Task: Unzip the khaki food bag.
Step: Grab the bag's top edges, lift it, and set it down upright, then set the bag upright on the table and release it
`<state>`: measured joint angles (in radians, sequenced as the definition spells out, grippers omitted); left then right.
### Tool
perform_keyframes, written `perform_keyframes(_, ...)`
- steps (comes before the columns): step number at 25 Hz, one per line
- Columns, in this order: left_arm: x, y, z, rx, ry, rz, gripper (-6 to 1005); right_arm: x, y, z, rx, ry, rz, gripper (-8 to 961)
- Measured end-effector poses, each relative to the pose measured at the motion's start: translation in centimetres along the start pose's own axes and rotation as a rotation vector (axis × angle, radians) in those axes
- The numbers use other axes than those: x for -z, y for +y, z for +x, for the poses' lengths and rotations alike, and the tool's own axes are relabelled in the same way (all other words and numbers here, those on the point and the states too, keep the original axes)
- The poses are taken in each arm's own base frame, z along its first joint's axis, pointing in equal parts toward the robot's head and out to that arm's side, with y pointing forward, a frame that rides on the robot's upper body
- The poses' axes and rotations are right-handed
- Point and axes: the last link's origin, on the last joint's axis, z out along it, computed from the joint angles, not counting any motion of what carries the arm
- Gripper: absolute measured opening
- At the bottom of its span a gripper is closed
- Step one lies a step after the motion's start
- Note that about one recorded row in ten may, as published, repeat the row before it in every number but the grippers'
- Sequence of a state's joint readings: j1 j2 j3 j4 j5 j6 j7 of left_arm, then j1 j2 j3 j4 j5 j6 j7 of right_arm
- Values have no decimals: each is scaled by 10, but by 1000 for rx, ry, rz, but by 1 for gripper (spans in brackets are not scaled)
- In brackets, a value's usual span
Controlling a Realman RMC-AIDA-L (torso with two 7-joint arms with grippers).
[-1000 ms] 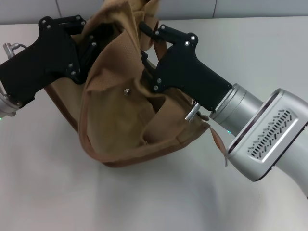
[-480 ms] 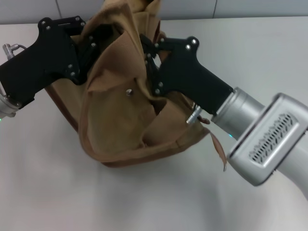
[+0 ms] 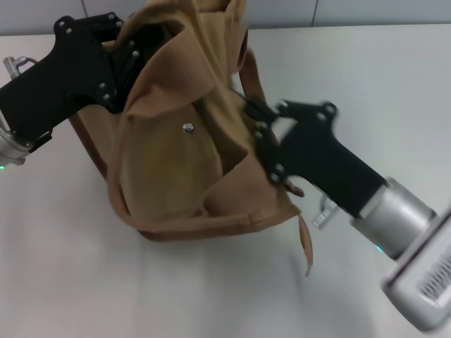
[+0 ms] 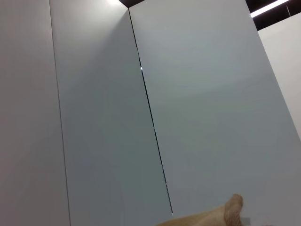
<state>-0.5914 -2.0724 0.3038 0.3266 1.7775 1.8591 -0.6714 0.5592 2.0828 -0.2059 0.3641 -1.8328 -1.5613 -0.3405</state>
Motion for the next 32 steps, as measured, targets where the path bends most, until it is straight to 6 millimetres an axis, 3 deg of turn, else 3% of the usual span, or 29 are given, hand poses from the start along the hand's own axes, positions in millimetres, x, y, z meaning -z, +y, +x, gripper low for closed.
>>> perform_keyframes(10, -1, -2, 1, -5, 5, 12, 79, 76, 22, -5, -53, 66, 79, 0)
perform_keyframes(16, 0, -2, 1, -4, 8, 18, 79, 107, 24, -6, -93, 120, 133, 0)
perform_keyframes(21, -3, 1, -1, 13, 34, 35, 79, 115, 18, -10, -75, 104, 206, 0)
perform_keyframes(25, -9, 10, -7, 27, 75, 70, 79, 116, 3, -19, -44, 46, 364, 7)
perform_keyframes(29, -6, 29, -17, 40, 104, 145, 80, 120, -9, -25, -42, 4, 468, 15)
perform_keyframes(32, 4, 47, -25, 29, 96, 203, 80, 120, -16, -24, -134, -29, 468, 20)
